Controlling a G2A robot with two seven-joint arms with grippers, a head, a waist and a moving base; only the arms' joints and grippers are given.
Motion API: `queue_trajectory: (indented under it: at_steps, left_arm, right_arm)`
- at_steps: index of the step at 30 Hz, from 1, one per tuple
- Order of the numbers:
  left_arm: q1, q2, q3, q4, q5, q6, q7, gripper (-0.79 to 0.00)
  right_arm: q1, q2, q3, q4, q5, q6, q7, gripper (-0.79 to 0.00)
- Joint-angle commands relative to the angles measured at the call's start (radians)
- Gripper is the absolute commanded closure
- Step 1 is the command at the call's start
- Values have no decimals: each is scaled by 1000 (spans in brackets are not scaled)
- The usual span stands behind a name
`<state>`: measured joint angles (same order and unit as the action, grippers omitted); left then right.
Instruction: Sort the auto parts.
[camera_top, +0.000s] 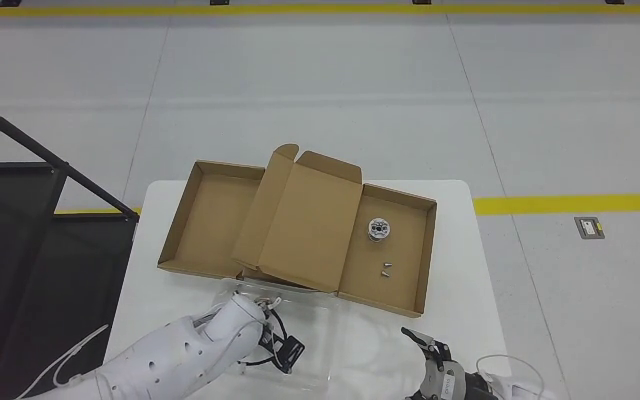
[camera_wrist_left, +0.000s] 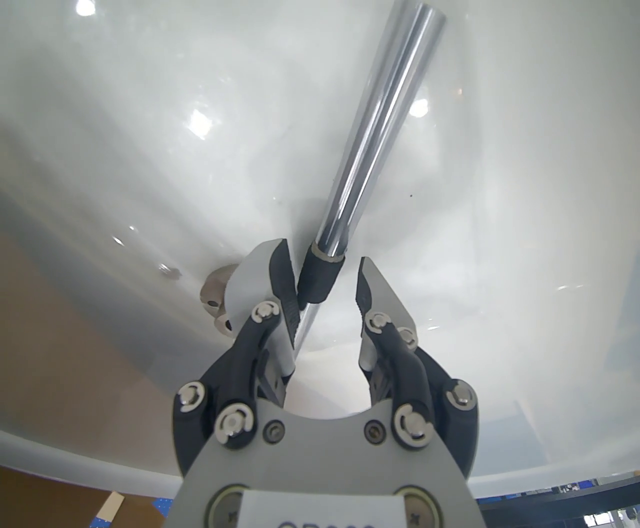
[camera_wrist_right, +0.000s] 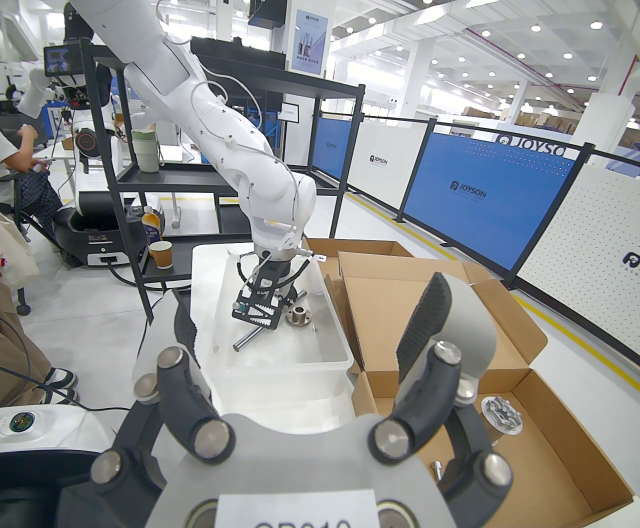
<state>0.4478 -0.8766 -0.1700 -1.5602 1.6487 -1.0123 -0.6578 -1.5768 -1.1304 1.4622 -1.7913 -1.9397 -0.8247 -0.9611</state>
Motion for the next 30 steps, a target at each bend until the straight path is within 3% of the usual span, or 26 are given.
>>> queue_trajectory:
  at_steps: [1,3,5,6,12,17,23,30]
  left_arm:
    - [1,-5,0,9,8,0,8,-249]
    - [2,-10,0,16,17,0,14,-185]
    - [3,-15,0,23,25,0,21,-25]
    - [3,-16,0,26,29,0,23,0]
    - [-1,-19,0,21,34,0,34,0]
    - [-7,2,0,-42,27,0,45,0]
    - [-19,57,0,-167,-1,0,17,0]
    - [-60,146,-22,-335,-67,0,-5,0]
  right_arm:
    - [0,0,0,0,0,0,0,-785]
    - [0,0,0,0,0,0,0,-785]
    - [0,0,0,0,0,0,0,-785]
    - [0,0,0,0,0,0,0,-785]
    - [0,0,0,0,0,0,0,-785]
    - [0,0,0,0,0,0,0,-785]
    - [0,0,0,0,0,0,0,-785]
    - [0,0,0,0,0,0,0,-785]
